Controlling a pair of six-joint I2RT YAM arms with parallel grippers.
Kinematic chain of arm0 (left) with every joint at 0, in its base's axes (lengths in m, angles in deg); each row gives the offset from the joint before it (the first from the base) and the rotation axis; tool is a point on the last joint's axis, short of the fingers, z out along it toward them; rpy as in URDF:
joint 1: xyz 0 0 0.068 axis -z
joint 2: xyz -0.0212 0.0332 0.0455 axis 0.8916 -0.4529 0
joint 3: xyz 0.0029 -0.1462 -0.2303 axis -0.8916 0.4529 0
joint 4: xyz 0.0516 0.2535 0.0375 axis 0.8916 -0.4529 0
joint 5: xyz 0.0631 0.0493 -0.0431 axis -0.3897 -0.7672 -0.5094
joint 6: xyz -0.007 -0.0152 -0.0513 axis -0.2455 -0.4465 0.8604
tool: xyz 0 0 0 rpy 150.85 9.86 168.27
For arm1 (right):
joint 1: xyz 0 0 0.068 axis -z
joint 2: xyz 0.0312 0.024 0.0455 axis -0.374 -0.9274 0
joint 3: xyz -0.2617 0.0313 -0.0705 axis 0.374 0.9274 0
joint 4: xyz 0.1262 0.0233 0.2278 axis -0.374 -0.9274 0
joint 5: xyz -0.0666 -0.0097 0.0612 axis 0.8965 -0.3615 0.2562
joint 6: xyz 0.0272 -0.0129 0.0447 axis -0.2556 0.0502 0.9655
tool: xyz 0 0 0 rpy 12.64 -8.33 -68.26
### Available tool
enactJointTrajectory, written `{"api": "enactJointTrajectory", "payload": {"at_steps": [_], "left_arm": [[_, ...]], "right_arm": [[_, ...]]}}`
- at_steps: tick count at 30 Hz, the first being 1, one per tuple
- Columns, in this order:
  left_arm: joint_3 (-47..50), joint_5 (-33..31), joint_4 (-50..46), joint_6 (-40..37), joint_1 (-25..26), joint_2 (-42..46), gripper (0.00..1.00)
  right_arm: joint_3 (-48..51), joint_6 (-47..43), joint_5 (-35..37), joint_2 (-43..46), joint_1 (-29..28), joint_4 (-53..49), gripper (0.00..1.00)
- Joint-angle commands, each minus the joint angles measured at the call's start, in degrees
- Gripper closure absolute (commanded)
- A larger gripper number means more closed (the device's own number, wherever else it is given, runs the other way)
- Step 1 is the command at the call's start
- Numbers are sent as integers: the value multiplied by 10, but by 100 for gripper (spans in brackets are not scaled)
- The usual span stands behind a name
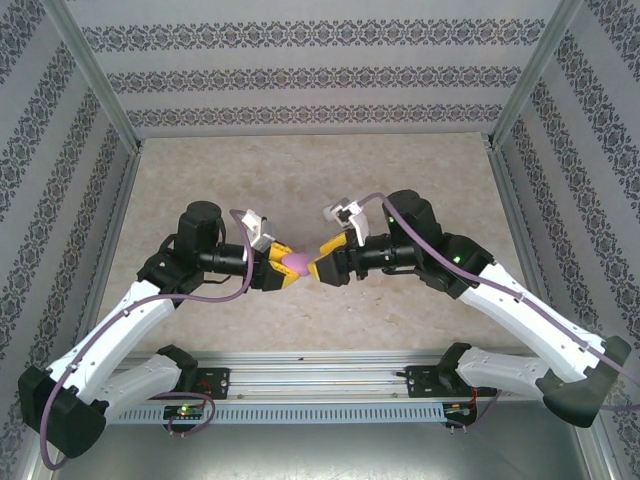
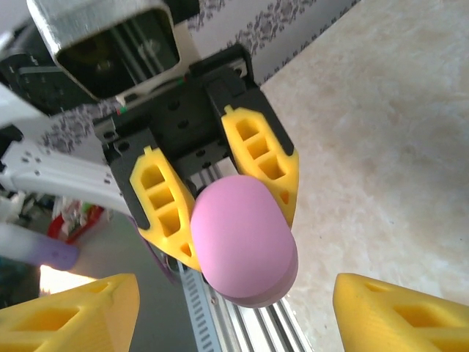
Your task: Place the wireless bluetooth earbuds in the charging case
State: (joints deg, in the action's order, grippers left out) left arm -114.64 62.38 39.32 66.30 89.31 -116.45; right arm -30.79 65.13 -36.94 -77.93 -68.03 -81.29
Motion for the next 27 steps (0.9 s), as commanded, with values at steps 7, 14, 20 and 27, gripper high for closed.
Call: {"api": "enactJointTrajectory", "payload": {"at_steps": [7, 14, 20, 27], "left_arm": [[-27, 32, -43, -18, 3, 15, 97], [-33, 40, -37, -8, 3, 12, 99], [-40, 41, -48, -13, 3, 11, 99], [-41, 29, -54, -22, 4, 14, 100]], "right_arm": [[-33, -75, 22, -35, -32, -36, 33], [-29, -72, 10, -46, -38, -14, 35], [-24, -61, 30, -48, -38, 3, 61], [-1, 15, 23, -41, -4, 54, 65]]}}
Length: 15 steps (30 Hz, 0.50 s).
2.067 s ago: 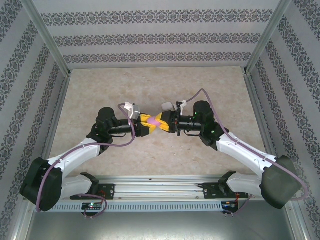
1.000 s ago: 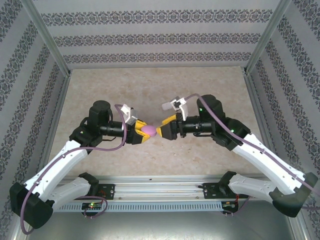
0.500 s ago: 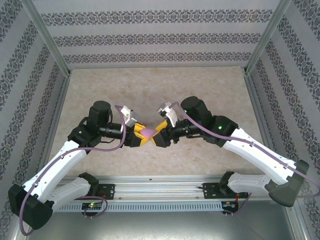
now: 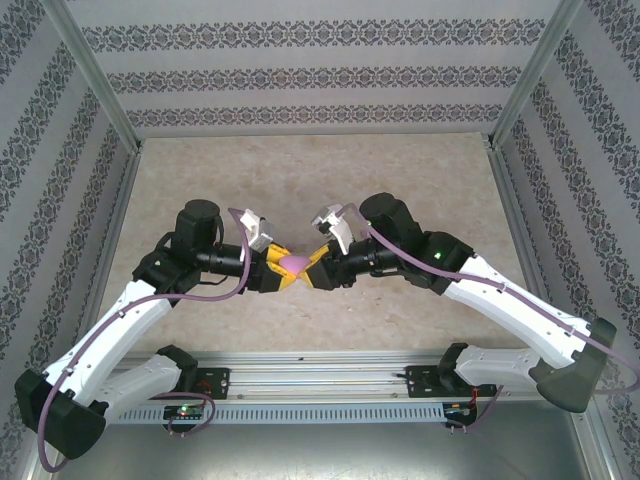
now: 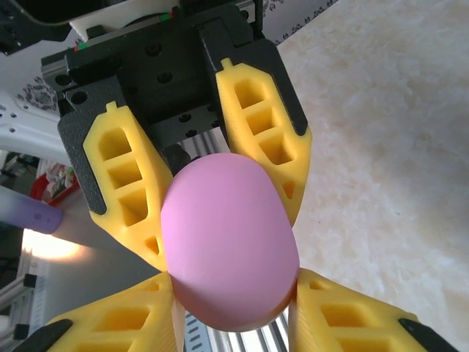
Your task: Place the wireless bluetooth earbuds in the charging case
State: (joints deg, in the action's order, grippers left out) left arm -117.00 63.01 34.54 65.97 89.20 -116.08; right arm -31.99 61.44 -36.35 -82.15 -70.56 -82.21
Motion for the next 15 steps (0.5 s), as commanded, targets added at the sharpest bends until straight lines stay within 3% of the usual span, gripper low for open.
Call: {"api": "enactJointTrajectory", "payload": {"at_steps": [1, 7, 15], "left_arm": [[-18, 19, -6, -21, 4, 11, 100], [-17, 17, -2, -21, 5, 19, 100], [-11, -2, 13, -4, 4, 28, 100]], "right_arm": [[17, 74, 12, 4, 33, 70, 65], [47, 153, -27, 18, 97, 114, 58], [45, 168, -12, 6, 102, 88, 49]]}}
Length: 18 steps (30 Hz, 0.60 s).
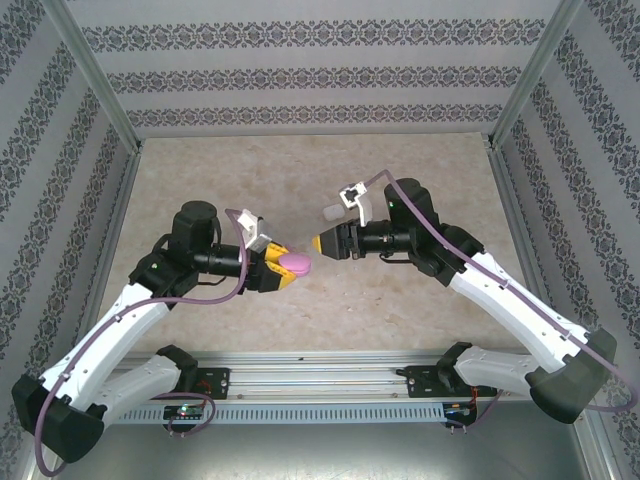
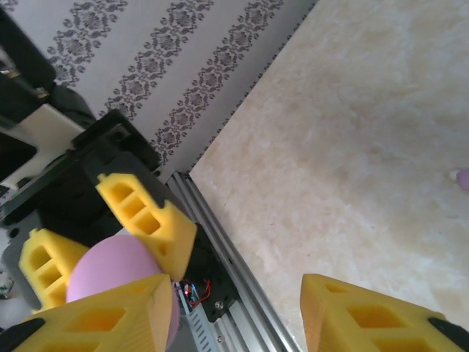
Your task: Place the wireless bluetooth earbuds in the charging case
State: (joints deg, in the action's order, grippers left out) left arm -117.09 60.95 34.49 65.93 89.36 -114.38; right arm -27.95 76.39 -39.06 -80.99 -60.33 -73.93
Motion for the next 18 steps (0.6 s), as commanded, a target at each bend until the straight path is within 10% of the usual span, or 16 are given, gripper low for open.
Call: {"api": "enactJointTrajectory", "payload": {"at_steps": [1, 18], "left_arm": [[-9, 13, 11, -2, 3, 12, 100], [-5, 21, 24, 29, 3, 4, 100]], "right_arm": [[5, 20, 14, -5, 0, 6, 49], [-12, -138, 35, 26, -84, -27, 25]]}}
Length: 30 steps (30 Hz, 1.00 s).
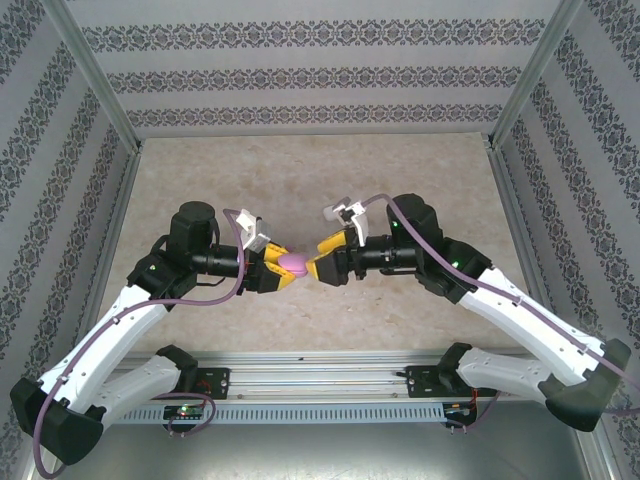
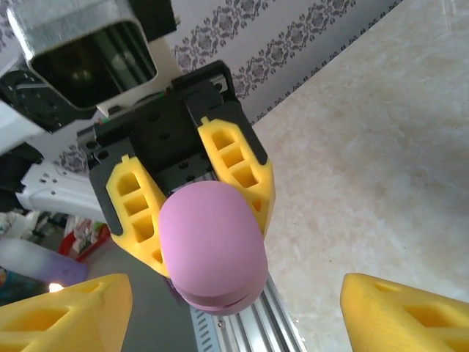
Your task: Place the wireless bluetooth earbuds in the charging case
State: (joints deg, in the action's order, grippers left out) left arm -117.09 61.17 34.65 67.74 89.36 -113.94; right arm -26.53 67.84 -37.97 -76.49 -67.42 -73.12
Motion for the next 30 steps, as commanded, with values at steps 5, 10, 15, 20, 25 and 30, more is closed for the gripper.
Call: {"api": "enactJointTrajectory", "payload": {"at_steps": [5, 10, 15, 20, 25, 30], "left_arm": [[-5, 22, 22, 17, 3, 1, 100], [-5, 23, 17, 17, 3, 2, 100], [0, 24, 13, 13, 3, 3, 100], [0, 24, 12, 7, 3, 4, 100], [8, 22, 19, 6, 3, 5, 100], [17, 22, 26, 5, 3, 6, 100]], "right_arm": [[-61, -80, 54, -59, -35, -78, 26], [-72, -77, 105, -69, -35, -82, 28], [-85, -64, 144, -75, -24, -90, 29], [-95, -48, 158, -89, -10, -93, 31], [-96, -23, 156, -110, 4, -91, 32], [-89, 3, 156, -114, 15, -77, 32]]}}
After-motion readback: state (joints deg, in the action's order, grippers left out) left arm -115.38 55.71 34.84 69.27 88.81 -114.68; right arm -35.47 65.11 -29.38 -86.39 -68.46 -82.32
